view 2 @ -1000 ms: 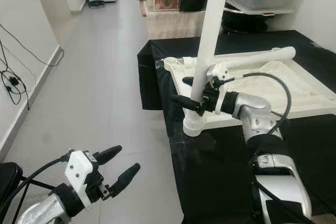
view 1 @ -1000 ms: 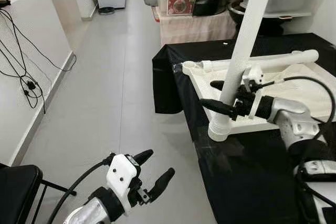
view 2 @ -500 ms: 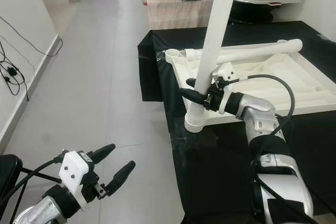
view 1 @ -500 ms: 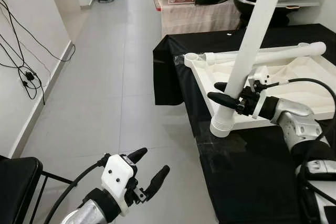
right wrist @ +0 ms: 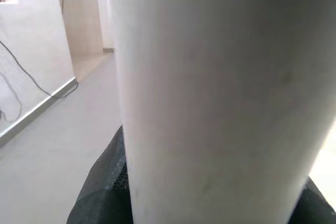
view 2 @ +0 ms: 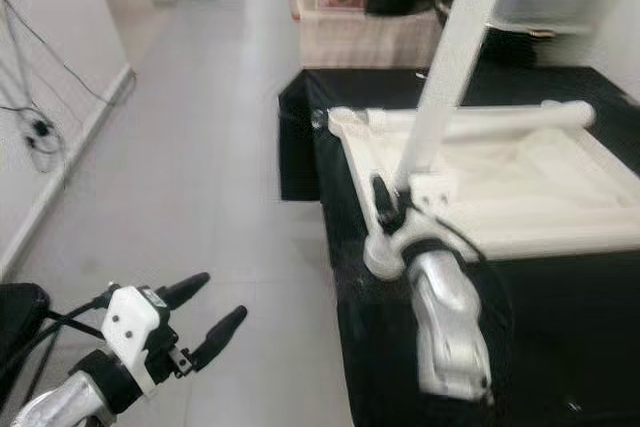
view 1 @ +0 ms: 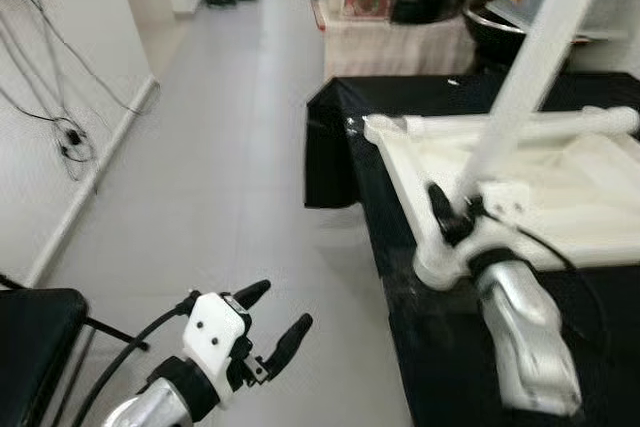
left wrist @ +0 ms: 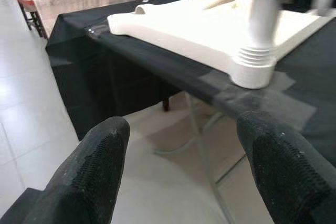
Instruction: Building children table
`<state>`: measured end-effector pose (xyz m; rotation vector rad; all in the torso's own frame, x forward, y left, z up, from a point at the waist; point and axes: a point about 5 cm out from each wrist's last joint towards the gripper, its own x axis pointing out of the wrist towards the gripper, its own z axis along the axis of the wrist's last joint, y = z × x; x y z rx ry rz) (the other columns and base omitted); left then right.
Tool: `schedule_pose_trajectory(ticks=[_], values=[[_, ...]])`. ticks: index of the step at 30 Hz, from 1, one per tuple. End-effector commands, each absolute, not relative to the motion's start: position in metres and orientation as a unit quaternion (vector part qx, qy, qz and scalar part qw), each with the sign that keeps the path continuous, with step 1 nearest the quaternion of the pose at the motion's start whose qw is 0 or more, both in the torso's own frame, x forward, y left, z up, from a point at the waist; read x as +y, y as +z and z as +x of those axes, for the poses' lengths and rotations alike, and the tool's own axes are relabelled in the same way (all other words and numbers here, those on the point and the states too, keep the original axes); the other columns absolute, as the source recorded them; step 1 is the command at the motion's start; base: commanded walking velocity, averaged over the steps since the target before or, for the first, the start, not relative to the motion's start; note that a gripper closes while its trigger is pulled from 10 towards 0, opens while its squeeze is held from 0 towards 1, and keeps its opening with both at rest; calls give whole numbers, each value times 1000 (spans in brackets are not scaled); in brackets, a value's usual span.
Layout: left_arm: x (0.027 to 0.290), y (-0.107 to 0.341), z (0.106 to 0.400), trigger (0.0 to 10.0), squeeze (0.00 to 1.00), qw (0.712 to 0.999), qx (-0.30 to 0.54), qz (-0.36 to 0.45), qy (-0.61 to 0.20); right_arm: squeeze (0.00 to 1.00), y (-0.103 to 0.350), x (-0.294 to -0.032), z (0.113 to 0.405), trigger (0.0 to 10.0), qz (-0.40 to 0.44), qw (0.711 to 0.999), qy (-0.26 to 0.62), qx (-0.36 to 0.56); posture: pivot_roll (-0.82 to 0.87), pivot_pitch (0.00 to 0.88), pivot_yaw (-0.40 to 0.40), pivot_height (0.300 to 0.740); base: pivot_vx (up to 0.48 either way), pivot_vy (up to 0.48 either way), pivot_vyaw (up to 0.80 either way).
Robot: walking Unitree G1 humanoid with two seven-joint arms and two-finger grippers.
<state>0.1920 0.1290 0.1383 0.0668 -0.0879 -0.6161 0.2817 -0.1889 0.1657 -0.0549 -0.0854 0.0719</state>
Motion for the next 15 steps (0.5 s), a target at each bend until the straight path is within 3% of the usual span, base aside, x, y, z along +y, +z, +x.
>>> schedule_pose_trajectory(ticks=[1,3,4,5,8,9,10,11,13,15], values=[[131,137,195,10000,0,951,-43,34,-304,0,130,-180,278,0,-23,997,58,54,83,87,6,740,0,0,0],[131,137,197,10000,0,951,-43,33,-304,0,134,-178,284,0,-21,997,61,45,83,87,6,740,0,0,0],[131,136,199,10000,0,951,-42,33,-305,0,137,-175,291,784,-13,997,66,39,87,79,4,740,0,0,0],[131,135,201,10000,0,952,-39,27,-304,0,145,-169,297,10000,-13,997,75,27,87,78,6,740,0,0,0],[131,134,202,10000,0,952,-39,26,-303,0,148,-163,297,10000,-2,996,93,19,87,77,6,740,0,0,0],[131,134,203,10000,0,951,-39,26,-304,188,152,-159,297,10000,1,994,108,9,87,78,9,740,0,0,0],[131,134,203,10000,0,951,-39,26,-304,188,152,-159,297,10000,1,994,108,9,87,78,9,740,0,0,0],[131,134,204,10000,0,950,-38,26,-308,1000,168,-148,297,10000,36,983,181,-19,84,80,18,740,0,0,0],[130,134,204,10000,0,949,-38,25,-313,1000,183,-147,296,10000,39,964,260,-44,84,80,19,740,0,0,0],[130,134,204,10000,0,949,-38,25,-313,1000,183,-147,296,10000,39,964,260,-44,84,80,19,740,0,0,0]])
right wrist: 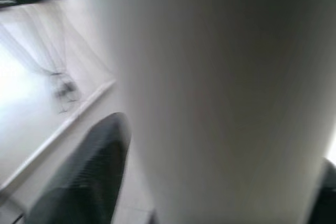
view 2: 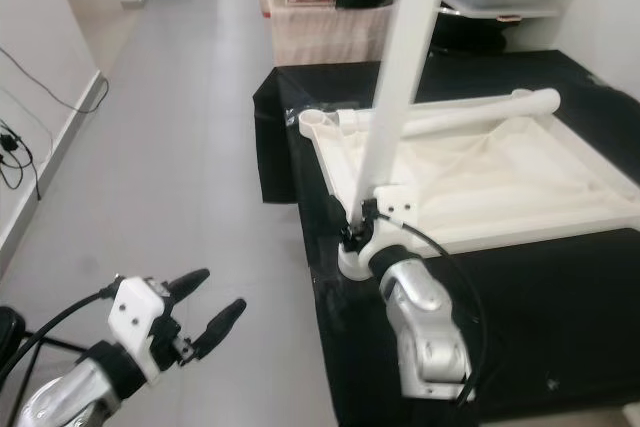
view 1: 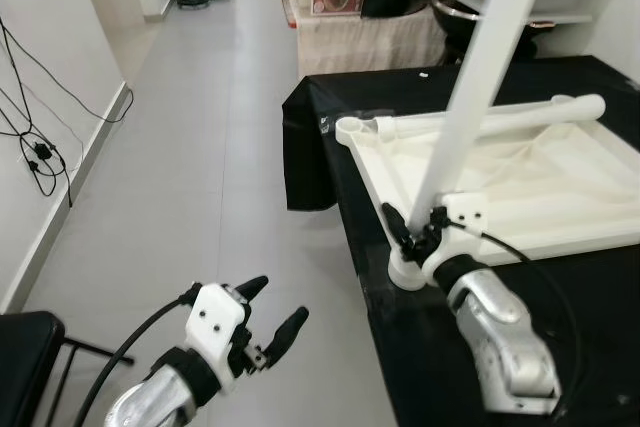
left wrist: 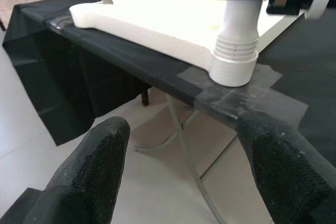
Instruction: Building children table
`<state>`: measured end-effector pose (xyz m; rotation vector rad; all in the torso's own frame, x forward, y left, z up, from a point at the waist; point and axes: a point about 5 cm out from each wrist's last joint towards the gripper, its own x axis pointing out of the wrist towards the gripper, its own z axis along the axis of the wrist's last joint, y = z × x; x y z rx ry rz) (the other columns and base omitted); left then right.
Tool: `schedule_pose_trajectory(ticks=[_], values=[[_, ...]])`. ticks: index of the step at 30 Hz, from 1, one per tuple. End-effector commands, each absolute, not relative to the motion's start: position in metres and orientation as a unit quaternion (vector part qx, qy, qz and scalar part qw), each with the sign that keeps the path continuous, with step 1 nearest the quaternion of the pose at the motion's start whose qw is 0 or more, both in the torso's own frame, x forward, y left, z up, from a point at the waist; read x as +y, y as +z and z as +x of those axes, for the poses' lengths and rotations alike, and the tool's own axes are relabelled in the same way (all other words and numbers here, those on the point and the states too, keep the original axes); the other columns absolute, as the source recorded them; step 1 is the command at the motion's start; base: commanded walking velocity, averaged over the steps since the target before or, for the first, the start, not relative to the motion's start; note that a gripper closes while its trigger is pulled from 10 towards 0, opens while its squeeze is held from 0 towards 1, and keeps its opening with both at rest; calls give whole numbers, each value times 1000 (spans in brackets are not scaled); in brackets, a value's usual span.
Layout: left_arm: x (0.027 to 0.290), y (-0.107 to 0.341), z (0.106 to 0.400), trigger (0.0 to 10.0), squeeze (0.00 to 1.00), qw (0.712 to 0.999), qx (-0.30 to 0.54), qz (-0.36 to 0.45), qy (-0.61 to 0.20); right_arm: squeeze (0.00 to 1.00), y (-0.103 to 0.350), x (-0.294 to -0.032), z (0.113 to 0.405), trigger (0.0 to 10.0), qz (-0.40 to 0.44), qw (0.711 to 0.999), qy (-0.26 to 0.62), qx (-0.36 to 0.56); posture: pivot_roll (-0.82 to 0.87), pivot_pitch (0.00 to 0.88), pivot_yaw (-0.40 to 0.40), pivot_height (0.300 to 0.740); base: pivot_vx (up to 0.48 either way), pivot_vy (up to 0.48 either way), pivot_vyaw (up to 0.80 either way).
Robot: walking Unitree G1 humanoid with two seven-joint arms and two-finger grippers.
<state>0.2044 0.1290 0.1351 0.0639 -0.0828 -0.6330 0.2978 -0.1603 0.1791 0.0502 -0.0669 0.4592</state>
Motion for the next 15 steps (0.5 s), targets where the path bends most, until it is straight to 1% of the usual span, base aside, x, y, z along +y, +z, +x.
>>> schedule_pose_trajectory(ticks=[1,2,3,4,5,6,7,8,9,10,11,12,15], values=[[129,134,204,10000,0,948,-38,25,-316,1000,188,-147,295,10000,31,956,286,-48,84,80,19,740,0,0,0],[129,134,204,10000,0,947,-38,25,-319,1000,190,-151,295,10000,4,946,321,-45,85,81,19,740,0,0,0],[129,134,204,10000,0,947,-38,25,-319,1000,190,-151,295,10000,4,946,321,-45,85,81,19,740,0,0,0],[128,133,205,10000,0,946,-38,25,-320,1000,192,-153,296,10000,-15,938,344,-40,85,81,19,740,0,0,0],[127,134,204,10000,0,944,-38,26,-326,0,193,-161,303,10000,-49,923,380,-33,92,86,14,740,0,0,0],[127,134,204,10000,0,944,-38,26,-326,0,193,-161,303,10000,-49,923,380,-33,92,86,14,740,0,0,0],[126,134,204,10000,0,943,-39,26,-330,0,195,-167,307,10000,-71,912,404,-27,92,86,14,740,0,0,0],[126,134,204,10000,0,943,-39,26,-330,0,195,-167,307,10000,-71,912,404,-27,92,86,14,740,0,0,0],[125,133,204,10000,0,941,-39,26,-336,0,199,-172,314,10000,-88,899,428,-22,97,88,12,740,0,0,0],[125,133,204,10000,0,941,-39,26,-336,0,199,-172,314,10000,-88,899,428,-22,97,88,12,740,0,0,0],[122,133,202,10000,0,936,-39,28,-348,0,213,-178,331,10000,-87,882,463,-19,103,90,4,740,0,0,0],[120,133,201,10000,0,934,-40,29,-354,0,218,-179,336,10000,-80,876,475,-19,103,92,-1,740,0,0,0],[119,134,200,10000,0,933,-41,29,-357,0,222,-180,340,10000,-74,871,486,-17,103,92,-4,740,0,0,0]])
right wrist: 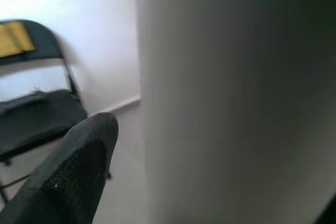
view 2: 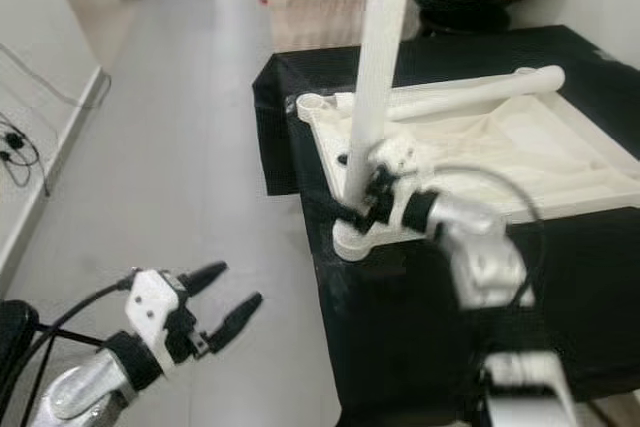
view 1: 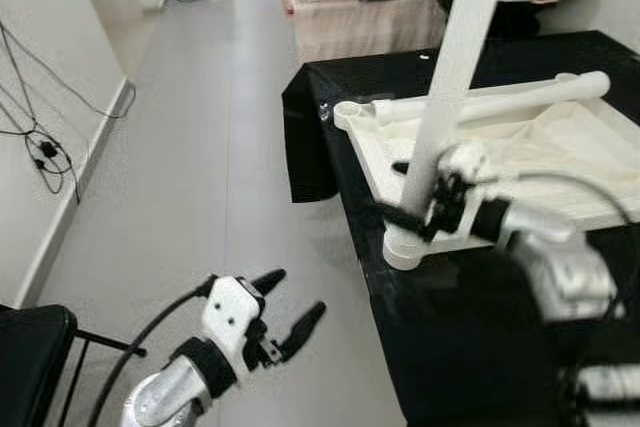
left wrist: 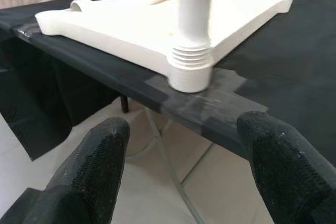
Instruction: Building children table
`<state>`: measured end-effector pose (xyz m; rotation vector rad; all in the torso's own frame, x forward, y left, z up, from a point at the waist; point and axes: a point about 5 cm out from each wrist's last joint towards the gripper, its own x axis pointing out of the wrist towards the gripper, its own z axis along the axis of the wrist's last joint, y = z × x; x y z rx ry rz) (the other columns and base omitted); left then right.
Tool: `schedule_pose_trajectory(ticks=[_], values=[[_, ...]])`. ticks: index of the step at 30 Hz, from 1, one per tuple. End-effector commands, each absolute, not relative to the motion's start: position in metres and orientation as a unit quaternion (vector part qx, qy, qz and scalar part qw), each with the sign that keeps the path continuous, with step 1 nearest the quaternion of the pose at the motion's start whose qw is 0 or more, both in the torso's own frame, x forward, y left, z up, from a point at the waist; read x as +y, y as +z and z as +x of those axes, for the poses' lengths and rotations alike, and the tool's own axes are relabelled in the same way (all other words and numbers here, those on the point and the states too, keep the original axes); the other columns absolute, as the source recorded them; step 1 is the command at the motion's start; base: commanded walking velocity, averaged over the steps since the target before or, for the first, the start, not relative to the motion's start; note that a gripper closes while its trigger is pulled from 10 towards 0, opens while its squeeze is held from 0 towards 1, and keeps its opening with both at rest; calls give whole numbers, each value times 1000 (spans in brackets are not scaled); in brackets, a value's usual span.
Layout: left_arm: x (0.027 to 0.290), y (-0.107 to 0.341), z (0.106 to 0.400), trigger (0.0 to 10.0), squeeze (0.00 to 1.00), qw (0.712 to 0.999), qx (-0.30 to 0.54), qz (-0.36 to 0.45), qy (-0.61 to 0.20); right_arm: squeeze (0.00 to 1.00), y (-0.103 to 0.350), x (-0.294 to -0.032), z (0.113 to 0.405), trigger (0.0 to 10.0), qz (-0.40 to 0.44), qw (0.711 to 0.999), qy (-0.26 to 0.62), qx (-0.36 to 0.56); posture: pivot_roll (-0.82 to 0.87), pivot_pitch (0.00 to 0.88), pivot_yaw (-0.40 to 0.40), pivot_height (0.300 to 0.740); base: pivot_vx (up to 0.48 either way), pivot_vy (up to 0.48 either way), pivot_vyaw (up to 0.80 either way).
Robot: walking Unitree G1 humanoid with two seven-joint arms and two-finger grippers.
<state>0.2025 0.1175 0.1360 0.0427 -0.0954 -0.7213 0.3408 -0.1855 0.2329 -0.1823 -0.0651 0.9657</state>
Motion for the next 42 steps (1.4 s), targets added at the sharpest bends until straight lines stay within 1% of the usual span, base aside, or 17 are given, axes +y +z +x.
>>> schedule_pose_trajectory(ticks=[1,2,9,18,20,21,23,24,25,27,29,31,37,38,40,41,42], values=[[117,134,200,10000,0,932,-41,28,-359,0,224,-181,341,10000,-73,865,497,-13,107,93,-14,740,0,0,0],[116,134,200,10000,0,931,-42,27,-361,0,224,-182,342,0,-71,858,508,-8,107,93,-14,740,0,0,0],[110,134,198,10000,0,928,-46,27,-368,0,228,-183,346,0,-52,836,547,-4,98,101,-29,740,0,0,0],[109,135,198,10000,0,928,-49,26,-369,0,221,-186,344,0,-55,869,490,-35,73,103,-26,740,0,0,0],[110,135,199,10000,0,928,-49,27,-369,0,211,-182,336,0,-40,908,416,-41,51,105,-19,740,0,0,0],[110,135,199,10000,0,928,-49,27,-369,0,211,-182,336,0,-40,908,416,-41,51,105,-19,740,0,0,0],[111,135,201,10000,0,927,-49,27,-370,0,201,-178,328,0,-18,960,275,-41,42,106,-14,740,0,0,0],[111,135,201,10000,0,927,-49,28,-371,0,190,-183,323,0,-55,988,141,-20,27,108,-8,740,0,0,0],[111,135,202,10000,0,927,-48,28,-372,0,184,-189,316,0,-92,995,44,-10,27,108,-8,740,0,0,0],[111,135,202,10000,0,927,-48,28,-372,0,184,-189,316,0,-92,995,44,-10,27,108,-8,740,0,0,0],[111,134,204,10000,0,926,-48,29,-374,0,166,-159,297,0,-96,994,55,0,18,103,2,740,0,0,0],[110,134,204,10000,0,925,-48,29,-375,0,162,-148,295,0,-83,993,84,2,17,94,2,740,0,0,0],[109,134,205,10000,0,925,-48,28,-375,0,163,-141,298,314,-67,993,97,1,13,94,-3,740,0,0,0],[109,134,205,10000,0,927,-49,26,-371,0,171,-137,299,10000,-56,993,100,-15,14,95,0,740,0,0,0],[109,134,206,10000,0,927,-50,26,-370,0,173,-136,299,10000,-49,993,105,-23,14,95,0,740,0,0,0],[109,134,206,10000,0,928,-50,25,-370,1000,177,-133,300,10000,-36,991,122,-31,15,95,1,740,0,0,0],[109,134,206,10000,0,928,-50,25,-370,1000,177,-133,300,10000,-36,991,122,-31,15,95,1,740,0,0,0]])
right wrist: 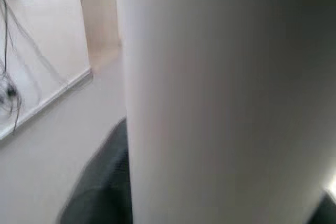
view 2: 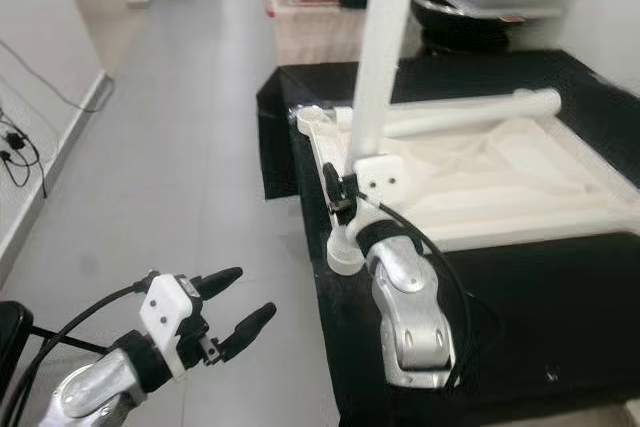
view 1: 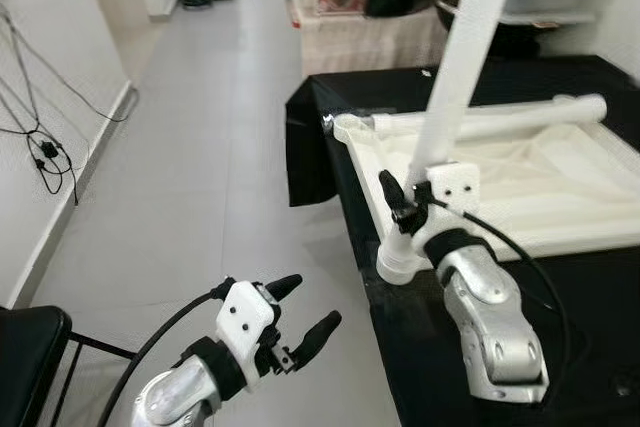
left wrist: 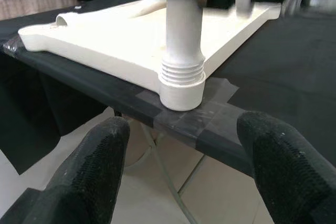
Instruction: Building children table
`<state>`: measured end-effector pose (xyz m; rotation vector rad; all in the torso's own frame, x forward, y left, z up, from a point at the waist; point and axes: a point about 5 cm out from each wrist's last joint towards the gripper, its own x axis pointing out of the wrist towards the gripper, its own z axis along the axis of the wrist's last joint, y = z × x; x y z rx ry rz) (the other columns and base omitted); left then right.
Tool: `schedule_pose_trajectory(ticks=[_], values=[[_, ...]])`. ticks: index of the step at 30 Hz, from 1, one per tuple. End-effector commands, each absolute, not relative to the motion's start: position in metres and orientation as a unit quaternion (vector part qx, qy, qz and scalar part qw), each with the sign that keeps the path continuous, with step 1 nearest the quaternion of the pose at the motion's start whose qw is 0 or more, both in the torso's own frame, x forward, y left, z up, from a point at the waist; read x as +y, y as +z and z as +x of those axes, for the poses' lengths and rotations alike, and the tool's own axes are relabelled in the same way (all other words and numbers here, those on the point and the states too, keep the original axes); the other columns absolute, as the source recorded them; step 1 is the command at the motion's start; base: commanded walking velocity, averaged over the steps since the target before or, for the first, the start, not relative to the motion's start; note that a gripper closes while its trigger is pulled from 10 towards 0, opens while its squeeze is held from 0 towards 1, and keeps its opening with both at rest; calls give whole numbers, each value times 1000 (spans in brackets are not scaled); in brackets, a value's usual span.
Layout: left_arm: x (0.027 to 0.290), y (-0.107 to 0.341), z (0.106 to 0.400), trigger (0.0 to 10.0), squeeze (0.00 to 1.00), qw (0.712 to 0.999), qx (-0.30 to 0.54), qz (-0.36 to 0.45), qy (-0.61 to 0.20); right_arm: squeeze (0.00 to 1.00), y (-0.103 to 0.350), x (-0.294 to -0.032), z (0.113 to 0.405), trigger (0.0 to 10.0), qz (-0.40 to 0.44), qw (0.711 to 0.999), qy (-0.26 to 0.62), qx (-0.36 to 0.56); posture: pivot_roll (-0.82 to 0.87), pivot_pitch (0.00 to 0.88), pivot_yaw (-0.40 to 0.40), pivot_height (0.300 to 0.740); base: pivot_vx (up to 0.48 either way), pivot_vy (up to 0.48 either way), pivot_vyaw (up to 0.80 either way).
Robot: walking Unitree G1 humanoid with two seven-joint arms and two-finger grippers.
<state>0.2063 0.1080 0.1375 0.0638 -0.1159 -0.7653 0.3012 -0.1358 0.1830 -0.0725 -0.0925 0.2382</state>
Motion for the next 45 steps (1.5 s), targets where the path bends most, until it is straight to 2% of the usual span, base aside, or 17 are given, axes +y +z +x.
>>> schedule_pose_trajectory(ticks=[1,5,6,8,9,10,14,16,23,24,25,26,38,42,43,44,45], values=[[109,134,206,10000,0,927,-50,25,-370,1000,182,-129,302,10000,-14,988,150,-42,13,93,2,740,0,0,0],[109,134,206,10000,0,927,-49,25,-371,1000,202,-118,306,10000,1,965,251,-76,16,89,4,740,0,0,0],[109,134,206,10000,0,927,-49,25,-371,1000,202,-118,306,10000,1,965,251,-76,16,89,4,740,0,0,0],[108,134,207,10000,0,927,-49,25,-371,1000,211,-116,306,10000,-35,928,361,-83,23,87,6,740,0,0,0],[108,133,207,10000,0,927,-49,25,-371,894,212,-117,307,10000,-55,915,392,-79,24,86,6,740,0,0,0],[108,133,207,10000,0,927,-49,25,-372,0,212,-118,309,10000,-81,901,420,-73,29,83,4,740,0,0,0],[107,133,206,10000,0,927,-49,25,-372,0,213,-120,310,10000,-100,881,457,-61,43,82,1,740,0,0,0],[107,132,206,10000,0,927,-49,25,-370,0,218,-124,314,10000,-90,861,498,-56,47,78,4,740,0,0,0],[107,132,205,10000,0,928,-48,25,-369,0,228,-131,331,10000,-70,850,520,-58,60,76,8,740,0,0,0],[107,132,205,10000,0,928,-48,25,-370,0,231,-132,334,1333,-62,844,529,-60,61,76,9,740,0,0,0],[107,132,205,10000,0,928,-48,25,-370,0,231,-132,334,1333,-62,844,529,-60,61,76,9,740,0,0,0],[107,132,205,10000,0,927,-47,25,-370,0,234,-133,336,0,-56,839,537,-62,62,76,11,740,0,0,0],[108,131,205,10000,0,926,-44,24,-374,0,235,-146,337,0,-59,838,538,-65,55,79,21,740,0,0,0],[109,131,205,10000,0,927,-44,23,-372,0,220,-141,334,0,-60,888,453,-59,53,86,12,740,0,0,0],[109,131,205,10000,0,927,-44,23,-372,0,220,-141,334,0,-60,888,453,-59,53,86,12,740,0,0,0],[109,132,205,10000,0,928,-45,22,-369,0,205,-134,330,0,-47,948,309,-55,52,88,13,740,0,0,0],[109,132,205,10000,0,928,-45,22,-369,0,205,-134,330,0,-47,948,309,-55,52,88,13,740,0,0,0]])
